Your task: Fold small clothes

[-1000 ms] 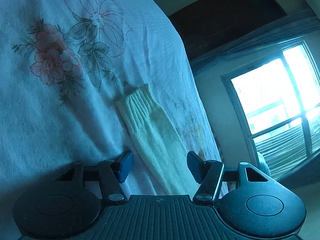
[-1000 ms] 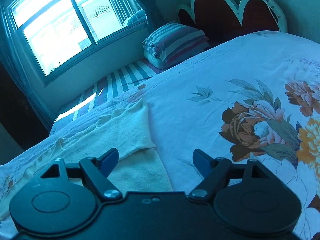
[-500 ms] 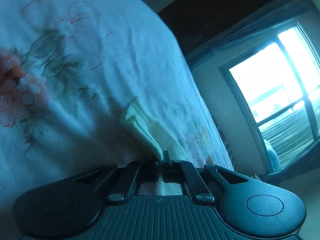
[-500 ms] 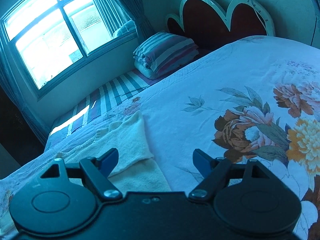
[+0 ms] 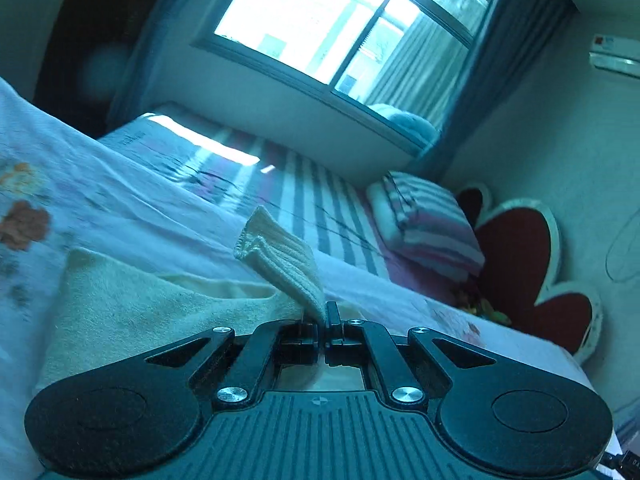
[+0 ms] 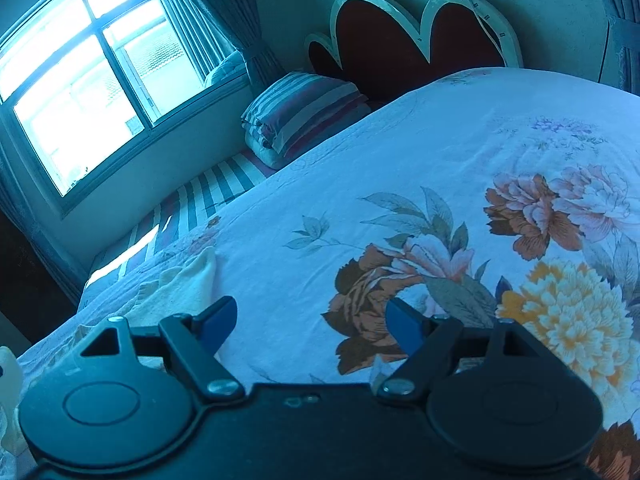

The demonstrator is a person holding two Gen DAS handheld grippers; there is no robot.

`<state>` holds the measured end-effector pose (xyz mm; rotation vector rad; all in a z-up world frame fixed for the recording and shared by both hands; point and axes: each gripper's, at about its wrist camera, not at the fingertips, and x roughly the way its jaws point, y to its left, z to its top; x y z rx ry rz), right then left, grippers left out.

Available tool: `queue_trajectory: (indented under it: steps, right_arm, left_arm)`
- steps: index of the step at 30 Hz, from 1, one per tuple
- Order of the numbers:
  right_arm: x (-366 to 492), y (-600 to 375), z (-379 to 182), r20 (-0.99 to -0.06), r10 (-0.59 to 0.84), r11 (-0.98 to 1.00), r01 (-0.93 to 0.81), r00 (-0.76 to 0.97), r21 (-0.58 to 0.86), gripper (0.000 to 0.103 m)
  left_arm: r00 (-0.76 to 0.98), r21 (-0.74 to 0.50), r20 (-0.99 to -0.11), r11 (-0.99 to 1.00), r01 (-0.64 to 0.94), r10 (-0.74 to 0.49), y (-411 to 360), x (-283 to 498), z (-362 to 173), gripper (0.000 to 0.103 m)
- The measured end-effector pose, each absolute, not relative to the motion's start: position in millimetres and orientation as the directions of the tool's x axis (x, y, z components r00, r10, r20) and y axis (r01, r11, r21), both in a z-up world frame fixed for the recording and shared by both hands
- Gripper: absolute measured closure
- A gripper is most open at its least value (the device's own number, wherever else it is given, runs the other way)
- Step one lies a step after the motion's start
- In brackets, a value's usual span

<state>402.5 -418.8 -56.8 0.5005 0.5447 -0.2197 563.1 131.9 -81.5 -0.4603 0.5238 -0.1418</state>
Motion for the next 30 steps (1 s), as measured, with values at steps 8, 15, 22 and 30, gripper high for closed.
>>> queue_trajectory:
  steps: [8, 15, 22, 30]
  right_arm:
    - [387.5, -468.0, -62.1, -0.555, -0.104, 0.851, 0.362, 0.825, 0.379, 0.022]
    - [380.9, -489.4, -69.3, -0.571, -0.109, 0.841, 0.382, 0.813, 0.383, 0.022]
    - [391.4, -484.1, -66.6, -0.564, -0.056, 0.840, 0.345, 0.824, 0.420, 0.023]
    - [438.9, -407.6, -65.5, -0.523, 0.127, 0.845, 0.184, 0.843, 0.502, 0.044]
  left_arm:
    - [0.778, -0.417, -0.531, 0.903, 0.106, -0.336, 11.2, 579.1, -101.2, 0.101]
    - [0.738, -0.389, -0.556, 0.904, 0.176, -0.383, -43.4, 579.4, -113.6, 0.101]
    - [0.749, -0.342, -0.512, 0.900, 0.271, -0.420, -62.5, 547.3, -105.2, 0.024]
    - [0.834, -0.261, -0.544, 0.963, -0.064, -0.092, 64.4, 487.0, -115.8, 0.024]
